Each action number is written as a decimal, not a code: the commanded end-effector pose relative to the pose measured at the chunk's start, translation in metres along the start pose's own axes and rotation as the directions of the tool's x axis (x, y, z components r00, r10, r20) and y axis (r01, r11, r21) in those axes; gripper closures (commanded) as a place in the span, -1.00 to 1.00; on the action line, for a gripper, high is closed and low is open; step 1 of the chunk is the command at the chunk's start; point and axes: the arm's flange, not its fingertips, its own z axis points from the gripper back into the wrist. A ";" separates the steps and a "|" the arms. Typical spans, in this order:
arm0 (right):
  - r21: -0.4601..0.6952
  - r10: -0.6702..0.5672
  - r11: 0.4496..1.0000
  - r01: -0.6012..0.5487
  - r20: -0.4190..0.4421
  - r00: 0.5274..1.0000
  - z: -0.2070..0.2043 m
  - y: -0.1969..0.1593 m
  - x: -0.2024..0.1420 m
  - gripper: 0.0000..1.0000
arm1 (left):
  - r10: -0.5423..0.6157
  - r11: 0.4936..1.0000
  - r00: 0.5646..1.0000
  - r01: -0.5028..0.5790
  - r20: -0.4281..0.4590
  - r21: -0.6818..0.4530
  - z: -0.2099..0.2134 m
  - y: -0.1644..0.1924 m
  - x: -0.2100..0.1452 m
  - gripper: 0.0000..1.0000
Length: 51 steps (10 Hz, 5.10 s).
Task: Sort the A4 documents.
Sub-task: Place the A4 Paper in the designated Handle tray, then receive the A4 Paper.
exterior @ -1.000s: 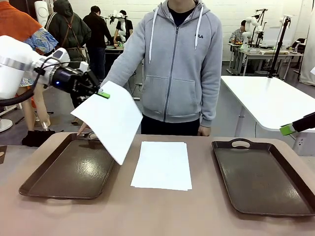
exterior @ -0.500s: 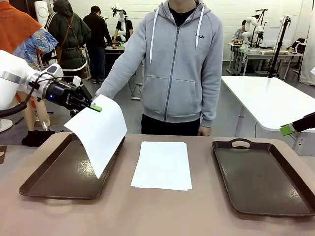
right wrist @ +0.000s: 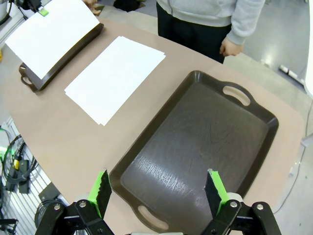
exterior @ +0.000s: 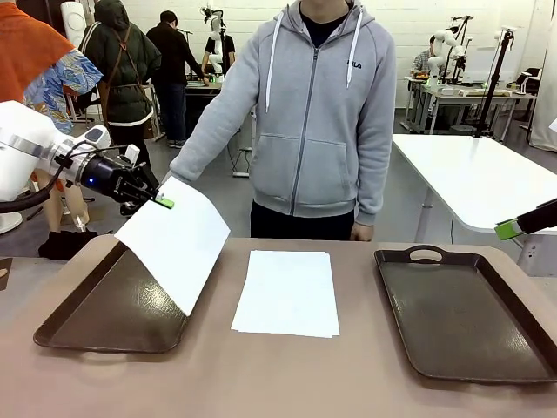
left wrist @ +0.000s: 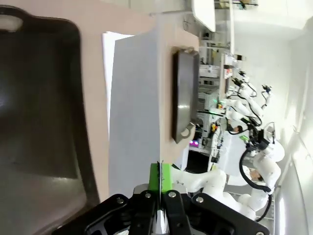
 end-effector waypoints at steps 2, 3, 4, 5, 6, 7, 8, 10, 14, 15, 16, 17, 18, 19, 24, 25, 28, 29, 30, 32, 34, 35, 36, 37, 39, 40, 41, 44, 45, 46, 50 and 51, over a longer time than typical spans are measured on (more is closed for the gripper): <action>0.012 0.001 1.000 -0.001 0.003 1.000 -0.001 0.000 0.000 -1.00 | 0.066 0.998 0.998 -0.065 -0.010 0.024 -0.005 0.023 0.005 0.98; 0.012 0.001 1.000 -0.001 0.003 1.000 -0.001 0.000 0.000 -1.00 | 0.092 0.995 0.996 -0.092 -0.010 0.029 -0.007 0.032 0.005 0.98; 0.012 0.001 1.000 -0.001 0.003 1.000 -0.001 0.000 0.000 -1.00 | 0.118 0.992 0.993 -0.117 -0.012 0.055 -0.008 0.040 0.005 0.98; 0.012 0.001 1.000 -0.001 0.003 1.000 -0.001 0.000 0.000 -1.00 | 0.148 0.983 0.989 -0.148 0.007 0.107 -0.005 0.048 0.003 0.98; 0.012 0.001 1.000 -0.001 0.003 1.000 -0.001 0.000 0.000 -1.00 | 0.167 0.971 0.986 -0.169 0.027 0.168 -0.003 0.051 0.003 0.98; 0.012 0.001 1.000 -0.001 0.003 1.000 -0.001 0.000 0.000 -1.00 | 0.171 0.961 0.984 -0.177 0.047 0.214 0.000 0.051 0.003 0.98; 0.012 0.001 1.000 -0.001 0.003 1.000 -0.001 0.000 0.000 -1.00 | 0.179 0.947 0.982 -0.190 0.065 0.259 -0.001 0.051 0.002 0.98; 0.012 0.001 1.000 -0.001 0.003 1.000 -0.001 0.000 0.000 -1.00 | 0.202 0.912 0.977 -0.215 0.071 0.349 0.000 0.054 -0.003 0.98; 0.012 0.001 1.000 -0.001 0.003 1.000 -0.001 0.000 0.000 -1.00 | 0.164 0.841 0.984 -0.179 0.075 0.511 -0.005 0.057 -0.001 0.98; 0.012 0.001 1.000 -0.001 0.003 1.000 -0.001 0.000 0.000 -1.00 | 0.126 0.828 0.988 -0.155 0.091 0.538 -0.007 0.060 0.002 0.98; 0.012 0.001 1.000 -0.001 0.003 1.000 -0.001 0.000 0.000 -1.00 | 0.090 0.813 0.991 -0.131 0.099 0.568 -0.008 0.061 0.005 0.98; 0.012 0.001 1.000 -0.001 0.003 1.000 -0.001 0.000 0.000 -1.00 | 0.059 0.807 0.992 -0.112 0.111 0.580 -0.008 0.060 0.009 0.98; 0.012 0.001 1.000 -0.001 0.003 1.000 -0.001 0.000 0.000 -1.00 | 0.036 0.808 0.994 -0.092 0.107 0.582 -0.010 0.059 0.011 0.98; 0.012 0.001 1.000 -0.001 0.003 1.000 -0.001 0.000 0.000 -1.00 | 0.050 0.808 0.994 -0.096 0.095 0.582 -0.013 0.060 0.012 0.98; 0.012 0.001 1.000 -0.001 0.003 1.000 -0.001 0.000 0.000 -1.00 | 0.076 0.771 0.997 -0.075 0.025 0.632 -0.018 0.073 0.011 0.98; 0.012 0.001 1.000 -0.001 0.003 1.000 -0.001 0.000 0.000 -1.00 | 0.063 0.756 0.998 -0.060 0.019 0.652 -0.018 0.072 0.014 0.98; 0.012 0.001 1.000 -0.001 0.003 1.000 -0.001 0.000 0.000 -1.00 | 0.015 0.732 1.000 -0.005 -0.009 0.681 -0.021 0.068 0.020 0.98; 0.012 0.001 1.000 -0.001 0.003 1.000 -0.001 0.000 0.000 -1.00 | 0.018 0.734 1.000 -0.004 -0.013 0.679 -0.022 0.068 0.021 0.98; 0.012 0.001 1.000 -0.001 0.003 1.000 -0.001 0.000 0.000 -1.00 | 0.032 0.739 0.999 -0.011 -0.018 0.674 -0.022 0.070 0.022 0.98; 0.012 0.001 1.000 -0.001 0.003 1.000 -0.001 0.000 0.000 -1.00 | 0.046 0.734 0.999 -0.016 -0.026 0.679 -0.022 0.069 0.021 0.59; 0.012 0.001 1.000 -0.001 0.003 1.000 -0.001 0.000 0.000 -1.00 | 0.043 0.726 0.999 -0.016 -0.022 0.687 -0.021 0.067 0.020 0.20; 0.012 0.001 1.000 -0.001 0.003 1.000 -0.001 0.000 0.000 -1.00 | 0.043 0.719 0.999 -0.019 -0.018 0.695 -0.021 0.066 0.020 0.03; 0.012 0.001 1.000 -0.001 0.003 1.000 -0.001 0.000 0.000 -1.00 | 0.042 0.709 0.999 -0.022 -0.012 0.705 -0.019 0.065 0.019 -0.18; 0.012 0.001 1.000 -0.001 0.003 1.000 -0.001 0.000 0.000 -1.00 | 0.040 0.698 0.999 -0.025 -0.004 0.716 -0.015 0.065 0.019 -0.36; 0.012 0.001 1.000 -0.001 0.003 1.000 -0.001 0.000 0.000 -1.00 | 0.029 0.692 0.999 -0.043 0.032 0.720 -0.008 0.062 0.020 -0.75; 0.012 0.001 1.000 -0.001 0.003 1.000 -0.001 0.000 0.000 -1.00 | 0.024 0.691 0.999 -0.045 0.039 0.721 -0.007 0.061 0.020 -0.96; 0.012 0.001 1.000 -0.001 0.003 1.000 -0.001 0.000 0.000 -1.00 | 0.023 0.689 0.999 -0.046 0.042 0.723 -0.006 0.060 0.020 -1.00; 0.012 0.001 1.000 -0.001 0.003 1.000 -0.001 0.000 0.000 -1.00 | 0.051 0.738 0.996 -0.088 0.075 0.669 -0.007 0.061 0.020 -1.00; 0.012 0.001 1.000 -0.001 0.003 1.000 -0.001 0.000 0.000 -1.00 | 0.059 0.749 0.993 -0.110 0.100 0.654 -0.009 0.062 0.019 -1.00; 0.012 0.001 1.000 -0.001 0.003 1.000 -0.001 0.000 0.000 -1.00 | 0.074 0.769 0.992 -0.122 0.101 0.628 -0.011 0.063 0.017 -1.00; 0.012 0.001 1.000 -0.001 0.003 1.000 -0.001 0.000 0.000 -1.00 | 0.037 0.731 0.998 -0.062 0.051 0.680 -0.007 0.063 0.021 -1.00; 0.012 0.001 1.000 -0.001 0.003 1.000 -0.001 0.000 0.000 -1.00 | 0.037 0.731 0.998 -0.062 0.051 0.680 -0.007 0.063 0.021 -1.00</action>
